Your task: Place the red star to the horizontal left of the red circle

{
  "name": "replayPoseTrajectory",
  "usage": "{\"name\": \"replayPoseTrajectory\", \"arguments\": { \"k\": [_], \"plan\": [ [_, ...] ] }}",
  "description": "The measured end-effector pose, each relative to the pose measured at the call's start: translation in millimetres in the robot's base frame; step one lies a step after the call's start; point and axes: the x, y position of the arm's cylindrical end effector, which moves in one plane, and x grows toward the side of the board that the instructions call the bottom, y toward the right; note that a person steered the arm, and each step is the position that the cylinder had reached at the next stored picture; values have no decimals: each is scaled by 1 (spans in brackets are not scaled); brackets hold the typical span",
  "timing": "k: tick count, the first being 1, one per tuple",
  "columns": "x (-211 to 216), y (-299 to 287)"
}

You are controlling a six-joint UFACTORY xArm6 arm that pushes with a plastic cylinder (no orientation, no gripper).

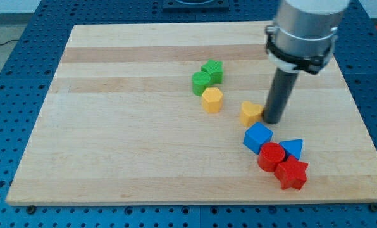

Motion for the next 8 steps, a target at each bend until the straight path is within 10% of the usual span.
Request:
{"name": "replayPoseTrajectory", "arguments": {
  "k": [2,4,6,8],
  "plan": [
    [0,-26],
    [13,127],
    [118,223],
    [139,140]
  ]
}}
